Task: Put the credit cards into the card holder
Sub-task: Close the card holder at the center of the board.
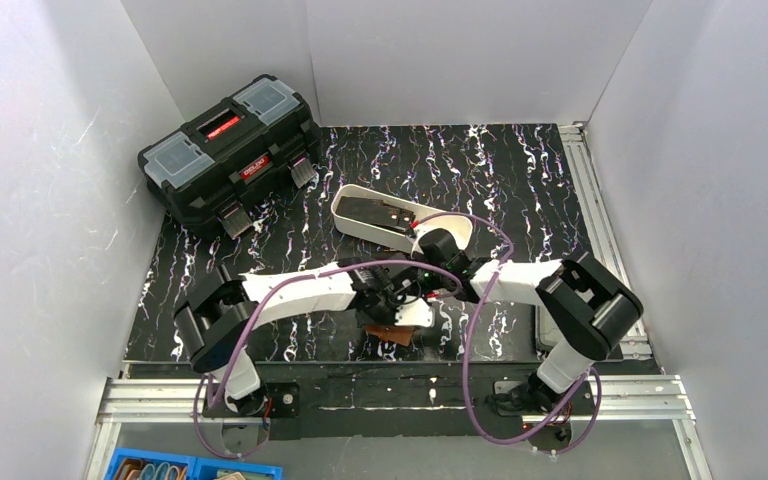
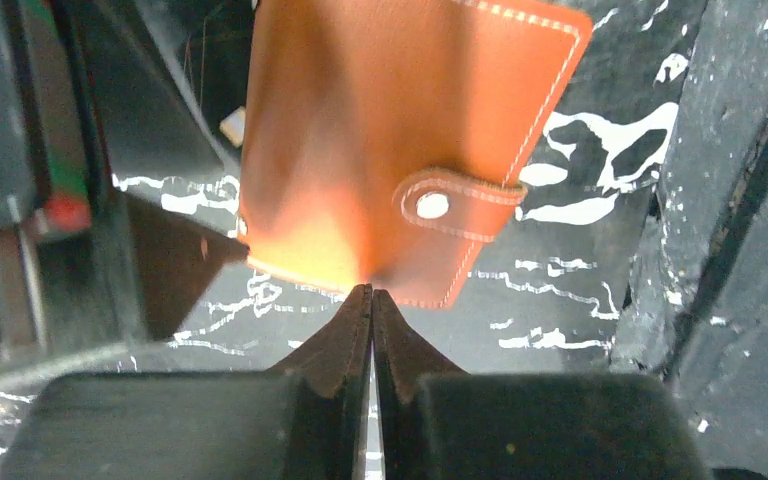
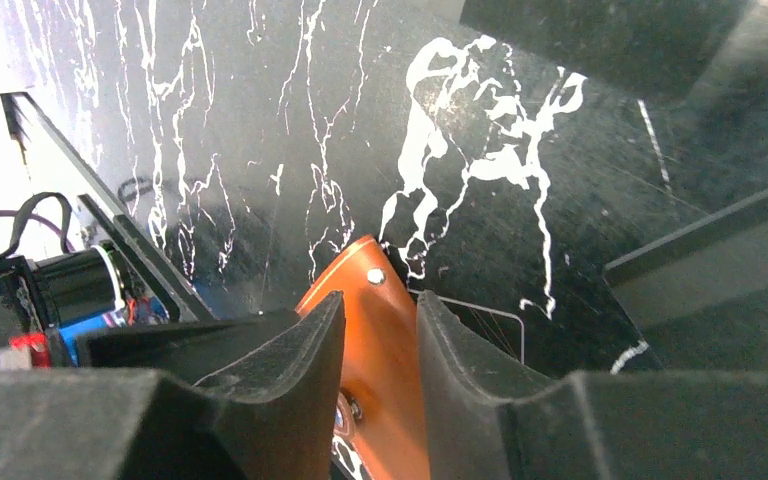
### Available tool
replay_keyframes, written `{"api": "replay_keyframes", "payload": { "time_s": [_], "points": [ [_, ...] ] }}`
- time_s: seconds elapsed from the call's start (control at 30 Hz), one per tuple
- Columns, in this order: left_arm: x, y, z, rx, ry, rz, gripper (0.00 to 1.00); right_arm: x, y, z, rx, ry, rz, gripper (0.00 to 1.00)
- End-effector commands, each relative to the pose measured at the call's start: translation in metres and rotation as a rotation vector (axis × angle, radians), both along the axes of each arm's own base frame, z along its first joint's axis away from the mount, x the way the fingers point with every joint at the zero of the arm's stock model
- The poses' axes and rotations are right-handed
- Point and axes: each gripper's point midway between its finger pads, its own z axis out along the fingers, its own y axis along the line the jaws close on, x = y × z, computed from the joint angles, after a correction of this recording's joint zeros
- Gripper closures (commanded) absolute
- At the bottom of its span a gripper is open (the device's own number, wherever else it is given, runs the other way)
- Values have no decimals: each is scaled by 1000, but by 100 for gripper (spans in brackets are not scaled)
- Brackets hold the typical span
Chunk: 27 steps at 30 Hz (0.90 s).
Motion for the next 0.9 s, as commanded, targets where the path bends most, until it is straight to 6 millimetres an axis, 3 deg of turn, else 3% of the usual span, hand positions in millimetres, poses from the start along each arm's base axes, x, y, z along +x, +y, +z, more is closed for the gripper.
{"api": "replay_keyframes", "payload": {
  "time_s": [0.0,0.23,0.37,0.53,0.7,0.87],
  "points": [
    [7,7,65,-114,39,152,100,14,-17,26,-42,-93,-23,58],
    [5,24,137,-247,189,298,97,10,-29,47,-76,-163,-13,55],
    [5,60,156,-242,388,521,89,-6,-30,50,-193,-210,52,68],
    [11,111,155,-124,554,747,77,-26,-22,49,-349,-279,124,77],
    [16,151,144,-164,731,957,67,-41,-10,49,-461,-340,185,75],
    [14,172,123,-182,704,1013,60,-40,-8,40,-586,-354,201,76]
  ]
}}
